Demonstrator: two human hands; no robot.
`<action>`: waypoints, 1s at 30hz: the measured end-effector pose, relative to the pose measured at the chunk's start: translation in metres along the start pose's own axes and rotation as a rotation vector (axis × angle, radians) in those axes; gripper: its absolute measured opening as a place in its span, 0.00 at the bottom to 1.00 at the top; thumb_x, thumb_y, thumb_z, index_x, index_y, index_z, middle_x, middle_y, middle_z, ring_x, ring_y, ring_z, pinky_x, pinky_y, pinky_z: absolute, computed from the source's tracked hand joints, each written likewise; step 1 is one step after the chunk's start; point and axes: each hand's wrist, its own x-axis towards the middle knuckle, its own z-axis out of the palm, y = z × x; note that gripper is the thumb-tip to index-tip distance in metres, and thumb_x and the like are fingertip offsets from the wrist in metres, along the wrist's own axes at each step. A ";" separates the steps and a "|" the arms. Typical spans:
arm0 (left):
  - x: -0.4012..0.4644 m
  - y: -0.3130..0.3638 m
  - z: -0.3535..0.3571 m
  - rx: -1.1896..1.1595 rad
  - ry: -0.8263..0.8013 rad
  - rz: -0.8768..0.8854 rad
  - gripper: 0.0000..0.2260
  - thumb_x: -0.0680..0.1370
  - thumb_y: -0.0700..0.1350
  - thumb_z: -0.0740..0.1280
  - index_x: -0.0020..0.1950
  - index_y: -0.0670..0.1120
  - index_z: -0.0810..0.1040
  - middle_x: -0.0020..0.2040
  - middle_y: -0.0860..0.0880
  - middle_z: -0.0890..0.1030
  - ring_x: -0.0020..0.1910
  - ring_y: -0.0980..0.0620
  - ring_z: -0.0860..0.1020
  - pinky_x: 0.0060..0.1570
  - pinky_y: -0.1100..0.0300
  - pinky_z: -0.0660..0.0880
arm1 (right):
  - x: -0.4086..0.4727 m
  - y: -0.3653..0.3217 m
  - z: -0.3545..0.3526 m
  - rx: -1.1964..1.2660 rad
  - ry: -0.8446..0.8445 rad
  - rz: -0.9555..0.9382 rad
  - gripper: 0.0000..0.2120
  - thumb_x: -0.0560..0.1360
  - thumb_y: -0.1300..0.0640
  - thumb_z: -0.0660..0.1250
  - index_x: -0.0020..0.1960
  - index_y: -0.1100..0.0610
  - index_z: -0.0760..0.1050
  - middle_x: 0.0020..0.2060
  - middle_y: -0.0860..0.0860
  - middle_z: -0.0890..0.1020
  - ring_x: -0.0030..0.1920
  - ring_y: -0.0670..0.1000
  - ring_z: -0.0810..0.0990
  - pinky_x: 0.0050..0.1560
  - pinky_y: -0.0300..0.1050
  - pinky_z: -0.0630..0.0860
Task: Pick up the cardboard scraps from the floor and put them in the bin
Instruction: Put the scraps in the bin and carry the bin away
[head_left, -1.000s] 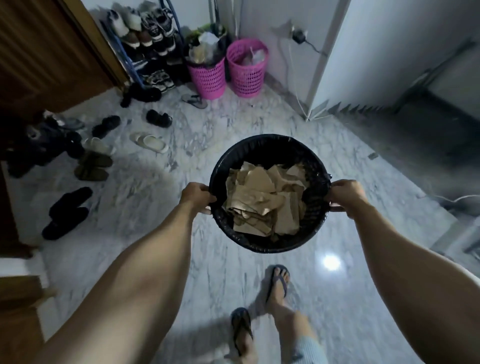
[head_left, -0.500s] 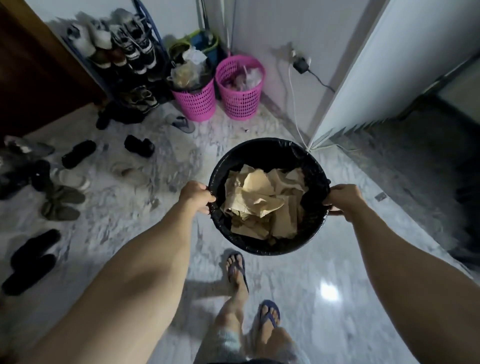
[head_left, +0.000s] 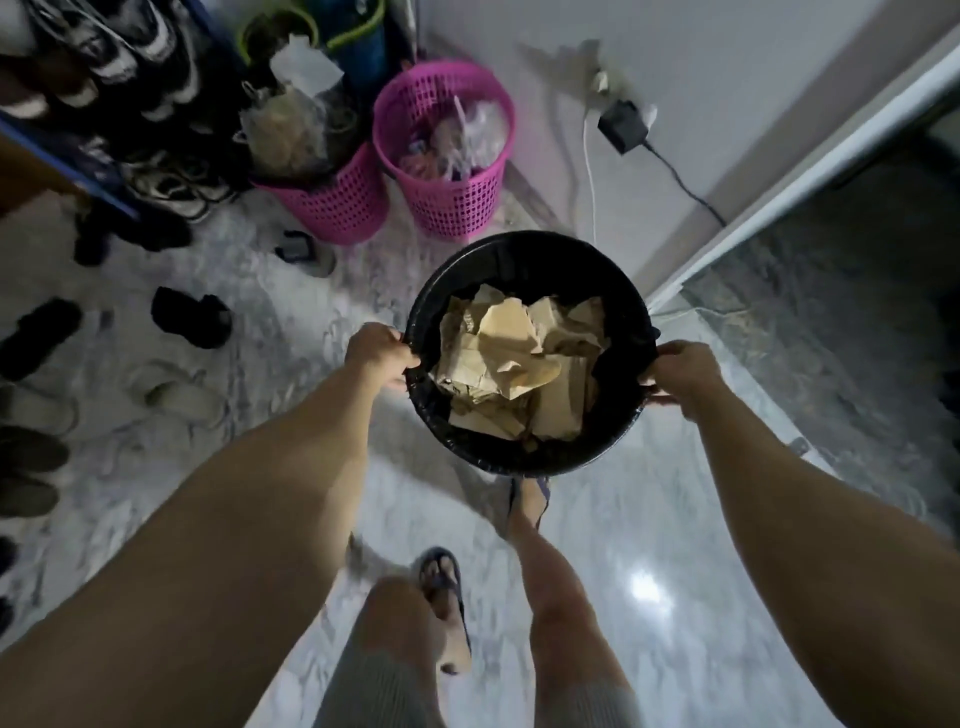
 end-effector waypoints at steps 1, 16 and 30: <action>0.034 0.005 0.011 0.008 -0.014 -0.014 0.06 0.72 0.33 0.75 0.48 0.37 0.83 0.49 0.38 0.85 0.45 0.41 0.85 0.49 0.44 0.83 | 0.031 -0.005 0.008 -0.005 0.000 0.008 0.13 0.68 0.76 0.65 0.40 0.58 0.76 0.42 0.62 0.82 0.39 0.60 0.82 0.44 0.57 0.83; 0.294 0.007 0.119 0.015 -0.067 0.034 0.07 0.72 0.33 0.74 0.49 0.40 0.82 0.48 0.39 0.85 0.44 0.41 0.85 0.48 0.46 0.83 | 0.301 0.005 0.101 -0.046 0.037 0.026 0.19 0.68 0.77 0.67 0.51 0.58 0.79 0.45 0.61 0.83 0.41 0.60 0.84 0.43 0.54 0.83; 0.279 0.023 0.127 0.202 0.044 0.130 0.23 0.75 0.46 0.74 0.68 0.43 0.76 0.60 0.44 0.80 0.61 0.43 0.79 0.61 0.53 0.75 | 0.279 -0.005 0.100 -0.253 0.163 -0.043 0.23 0.68 0.63 0.72 0.63 0.58 0.78 0.56 0.59 0.83 0.59 0.62 0.80 0.60 0.54 0.78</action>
